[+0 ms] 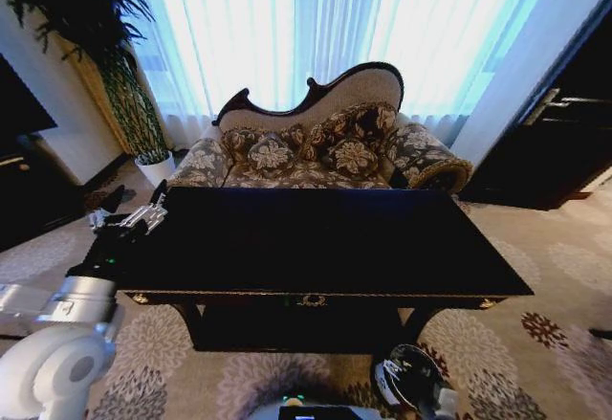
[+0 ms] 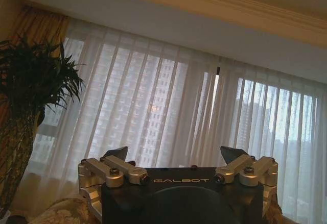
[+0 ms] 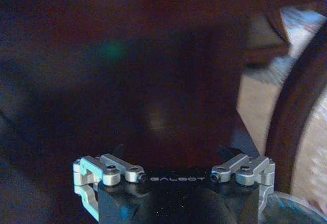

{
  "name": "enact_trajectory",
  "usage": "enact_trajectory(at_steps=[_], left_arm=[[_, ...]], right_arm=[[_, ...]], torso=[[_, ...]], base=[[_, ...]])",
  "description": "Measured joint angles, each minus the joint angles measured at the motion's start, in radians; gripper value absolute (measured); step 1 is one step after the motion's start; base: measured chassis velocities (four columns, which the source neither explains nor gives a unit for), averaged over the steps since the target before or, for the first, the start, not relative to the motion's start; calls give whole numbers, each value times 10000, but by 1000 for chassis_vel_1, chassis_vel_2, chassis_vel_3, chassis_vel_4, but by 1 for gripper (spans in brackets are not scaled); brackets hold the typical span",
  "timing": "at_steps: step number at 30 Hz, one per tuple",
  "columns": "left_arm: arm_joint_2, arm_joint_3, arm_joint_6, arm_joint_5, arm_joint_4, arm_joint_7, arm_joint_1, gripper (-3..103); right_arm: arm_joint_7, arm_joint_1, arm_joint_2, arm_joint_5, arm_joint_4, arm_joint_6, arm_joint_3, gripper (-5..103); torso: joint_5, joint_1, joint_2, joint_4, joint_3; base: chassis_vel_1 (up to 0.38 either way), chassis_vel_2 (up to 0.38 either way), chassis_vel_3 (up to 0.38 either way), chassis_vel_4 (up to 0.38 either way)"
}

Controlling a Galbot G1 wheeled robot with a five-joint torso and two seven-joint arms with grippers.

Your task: Move to the front of the table and place the trash on the table into the trash bin.

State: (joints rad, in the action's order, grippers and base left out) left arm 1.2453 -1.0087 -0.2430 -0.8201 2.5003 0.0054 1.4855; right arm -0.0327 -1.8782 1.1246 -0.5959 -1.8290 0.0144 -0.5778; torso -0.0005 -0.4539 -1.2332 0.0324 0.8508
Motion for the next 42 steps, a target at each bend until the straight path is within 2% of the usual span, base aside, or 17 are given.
enact_trajectory(at_steps=[3, 4, 12, 25, 36, 42], left_arm=[[-18, 0, 0, 8, 0, 0, 11, 100], [-70, 18, -7, 28, 0, -3, -59, 100], [-143, -39, -14, -15, -2, -9, -92, 100], [-204, -119, -29, -73, -2, -16, -133, 100], [-192, -157, -37, -94, -3, -17, -130, 100], [-166, -196, -38, -120, -2, -17, -126, 100]], right_arm=[[-31, -833, -505, -25, -1337, -35, -151, 100], [-74, -1493, -980, 298, -2163, -34, -279, 100], [-151, -2541, -1644, 338, -3604, -195, -1089, 100], [1, -3731, -2223, 50, -5634, -857, -2467, 100], [84, -4729, -2707, 100, -6587, -925, -3443, 100], [285, -4874, -2728, 4, -6768, -864, -3604, 100]], torso=[[3, 1, 0, 1, 0], [2, 1, 0, 1, 0], [3, 1, -1, 1, 0], [2, 0, 0, 1, 0], [3, 0, 0, 0, 0], [2, 0, 0, 2, 0]], base=[[0, 0, 0, 0], [0, 0, 0, 0], [0, 0, 0, 0], [0, 0, 0, 0], [0, 0, 0, 0], [0, 0, 0, 0]])
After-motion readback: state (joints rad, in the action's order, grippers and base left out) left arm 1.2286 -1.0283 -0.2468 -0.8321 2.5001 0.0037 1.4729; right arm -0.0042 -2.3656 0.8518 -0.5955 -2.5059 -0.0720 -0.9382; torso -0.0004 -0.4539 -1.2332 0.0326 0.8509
